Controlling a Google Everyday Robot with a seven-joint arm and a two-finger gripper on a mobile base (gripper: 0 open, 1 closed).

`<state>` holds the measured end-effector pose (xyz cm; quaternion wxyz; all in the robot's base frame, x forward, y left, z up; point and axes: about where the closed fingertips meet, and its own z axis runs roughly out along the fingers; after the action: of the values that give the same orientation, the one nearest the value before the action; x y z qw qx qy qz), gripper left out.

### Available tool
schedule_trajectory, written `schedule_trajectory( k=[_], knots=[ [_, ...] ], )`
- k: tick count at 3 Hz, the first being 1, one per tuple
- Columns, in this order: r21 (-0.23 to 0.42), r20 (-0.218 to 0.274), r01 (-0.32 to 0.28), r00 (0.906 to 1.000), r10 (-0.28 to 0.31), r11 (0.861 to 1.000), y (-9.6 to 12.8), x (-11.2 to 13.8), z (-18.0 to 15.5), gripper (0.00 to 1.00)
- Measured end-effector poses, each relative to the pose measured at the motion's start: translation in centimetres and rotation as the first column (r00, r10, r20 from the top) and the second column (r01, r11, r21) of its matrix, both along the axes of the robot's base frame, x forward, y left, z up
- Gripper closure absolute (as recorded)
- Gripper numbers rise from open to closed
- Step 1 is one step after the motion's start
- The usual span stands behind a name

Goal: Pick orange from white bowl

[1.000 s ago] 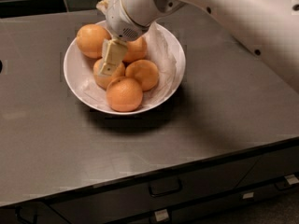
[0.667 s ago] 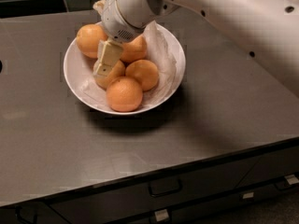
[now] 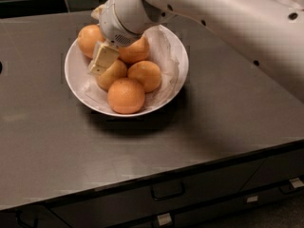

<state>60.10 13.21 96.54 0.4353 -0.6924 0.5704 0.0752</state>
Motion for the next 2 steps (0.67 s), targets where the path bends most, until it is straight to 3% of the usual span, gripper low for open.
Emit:
schedule_trajectory(
  k=[2],
  knots=[
    [0.043, 0.047, 0.05, 0.9975, -0.052, 0.998, -0.04, -0.22, 0.79, 0.27]
  ],
)
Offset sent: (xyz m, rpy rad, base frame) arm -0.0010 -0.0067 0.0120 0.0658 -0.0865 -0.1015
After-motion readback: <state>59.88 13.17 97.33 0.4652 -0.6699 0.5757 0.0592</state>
